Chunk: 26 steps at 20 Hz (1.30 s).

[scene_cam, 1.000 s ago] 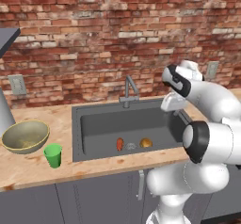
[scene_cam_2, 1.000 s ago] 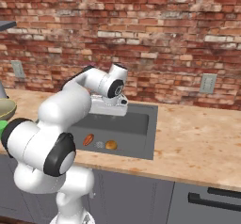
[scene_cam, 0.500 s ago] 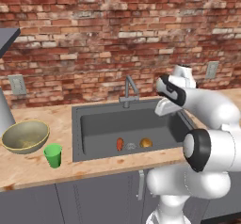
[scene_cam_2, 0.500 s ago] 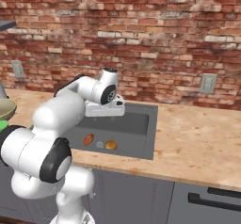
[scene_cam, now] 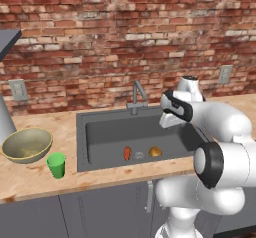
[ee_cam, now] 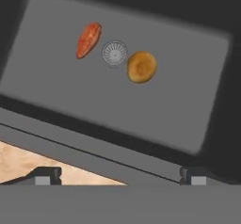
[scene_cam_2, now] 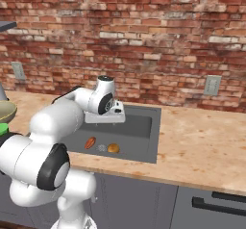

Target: Remove the potato and sweet potato from the sink. Then move the bowl and cup from the counter to the sink for washing.

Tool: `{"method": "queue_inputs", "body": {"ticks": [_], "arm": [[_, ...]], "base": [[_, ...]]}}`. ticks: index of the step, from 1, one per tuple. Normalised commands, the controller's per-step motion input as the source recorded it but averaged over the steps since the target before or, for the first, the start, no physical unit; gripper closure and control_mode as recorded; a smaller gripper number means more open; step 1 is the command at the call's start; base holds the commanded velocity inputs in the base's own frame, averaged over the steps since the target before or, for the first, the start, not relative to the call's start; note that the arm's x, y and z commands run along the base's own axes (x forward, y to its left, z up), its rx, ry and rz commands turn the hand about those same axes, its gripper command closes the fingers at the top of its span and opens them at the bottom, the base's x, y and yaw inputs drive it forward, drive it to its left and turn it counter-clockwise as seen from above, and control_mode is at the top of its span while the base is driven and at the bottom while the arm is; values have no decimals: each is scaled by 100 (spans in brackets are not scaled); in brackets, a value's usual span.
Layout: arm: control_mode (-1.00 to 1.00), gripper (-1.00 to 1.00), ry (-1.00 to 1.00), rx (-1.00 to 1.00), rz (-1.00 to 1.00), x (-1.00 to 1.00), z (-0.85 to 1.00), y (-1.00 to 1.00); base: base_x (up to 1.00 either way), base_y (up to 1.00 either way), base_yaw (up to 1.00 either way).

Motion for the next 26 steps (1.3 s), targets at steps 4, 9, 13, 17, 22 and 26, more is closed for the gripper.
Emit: {"method": "queue_inputs", "body": {"ticks": [4, 9, 13, 17, 22, 26], "arm": [[-100, -100, 0, 0, -16, 17, -14, 0], [-100, -100, 0, 0, -13, 21, -14, 0], [-100, -100, 0, 0, -13, 17, -18, 0], [-100, -100, 0, 0, -11, 18, -16, 0], [-100, -100, 0, 0, -8, 18, -16, 0], [-100, -100, 0, 0, -4, 17, -18, 0]], "base": [[0, 0, 0], [0, 0, 0], [0, 0, 0], [0, 0, 0], [0, 0, 0], [0, 0, 0]]}}
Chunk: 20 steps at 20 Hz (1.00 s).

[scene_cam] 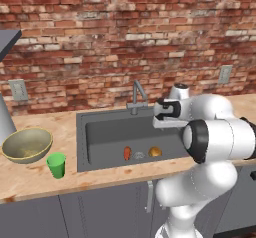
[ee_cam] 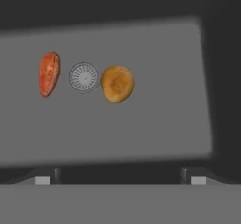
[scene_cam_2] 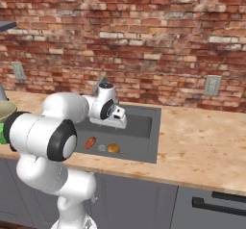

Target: Remove the potato and sweet potato from the sink. Then move the bowl and cup from the counter to the sink for washing.

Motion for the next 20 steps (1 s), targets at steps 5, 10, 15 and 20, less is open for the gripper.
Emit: {"method": "queue_inputs", "body": {"ticks": [5, 10, 15, 20], "arm": [[-100, -100, 3, 0, -2, 17, -18, 0], [-100, -100, 5, 0, 0, 16, -20, 0], [-100, -100, 10, 0, 0, 15, -21, 3], [-100, -100, 10, 2, 0, 16, -21, 7]], "base": [[0, 0, 0], [0, 0, 0], [0, 0, 0], [0, 0, 0]]}}
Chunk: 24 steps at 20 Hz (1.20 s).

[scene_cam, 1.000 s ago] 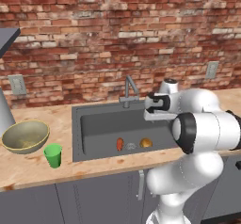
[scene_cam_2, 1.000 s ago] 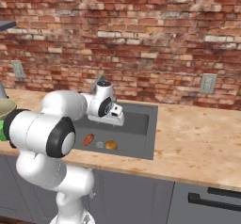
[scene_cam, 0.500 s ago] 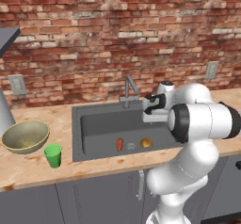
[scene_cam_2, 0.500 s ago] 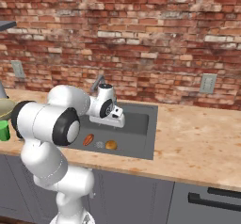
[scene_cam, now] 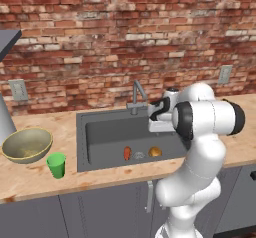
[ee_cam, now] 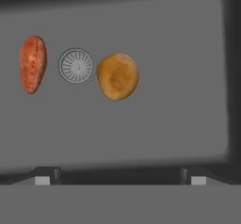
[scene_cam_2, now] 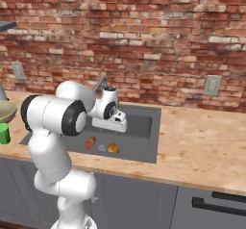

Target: Remove the potato and sweet potato from the sink. Then move the bowl and cup from the counter to the sink for washing.

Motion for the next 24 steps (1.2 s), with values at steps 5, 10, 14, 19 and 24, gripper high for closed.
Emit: {"method": "queue_inputs", "body": {"ticks": [5, 10, 14, 19, 24], "arm": [[-100, -100, 6, 1, 0, 18, -19, 5], [-100, -100, 0, 2, 0, 21, -16, 2], [-100, -100, 0, 0, 0, 21, -17, 1], [-100, -100, 0, 0, 0, 19, -16, 0], [-100, -100, 0, 0, 0, 17, -19, 0]], "base": [[0, 0, 0], [0, 0, 0], [0, 0, 0], [0, 0, 0], [0, 0, 0]]}}
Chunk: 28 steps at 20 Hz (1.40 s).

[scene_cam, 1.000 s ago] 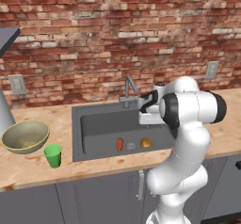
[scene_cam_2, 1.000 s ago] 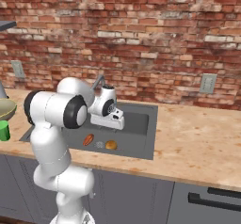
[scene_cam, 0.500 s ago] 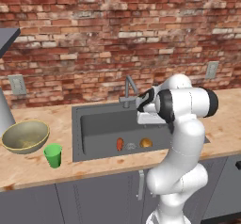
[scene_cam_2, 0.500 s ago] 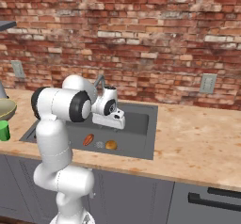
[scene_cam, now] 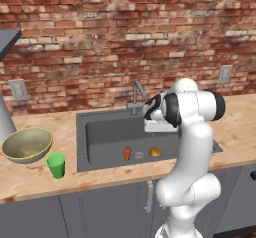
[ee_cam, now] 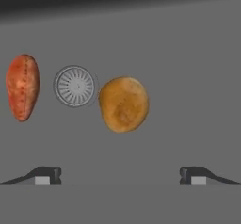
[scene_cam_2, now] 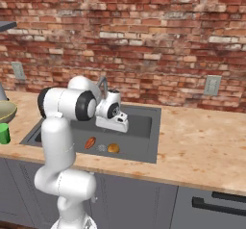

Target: Remove the potato and sweet potato from the sink. Then move the bowl and cup from the counter to the sink for washing.

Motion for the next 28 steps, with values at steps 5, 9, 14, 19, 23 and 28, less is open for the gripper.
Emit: {"method": "queue_inputs", "body": {"ticks": [5, 9, 14, 19, 23, 28], "arm": [[-100, -100, 0, 0, 0, 18, -19, 0], [-100, -100, 0, 0, 0, 16, -18, 0], [-100, -100, 0, 0, 0, 16, -16, 0], [-100, -100, 0, 0, 0, 17, -14, 0], [-100, -100, 10, 0, 0, 6, -13, 0], [-100, -100, 28, 0, 0, 0, -14, 0]], "base": [[0, 0, 0], [0, 0, 0], [0, 0, 0], [0, 0, 0], [0, 0, 0], [0, 0, 0]]}}
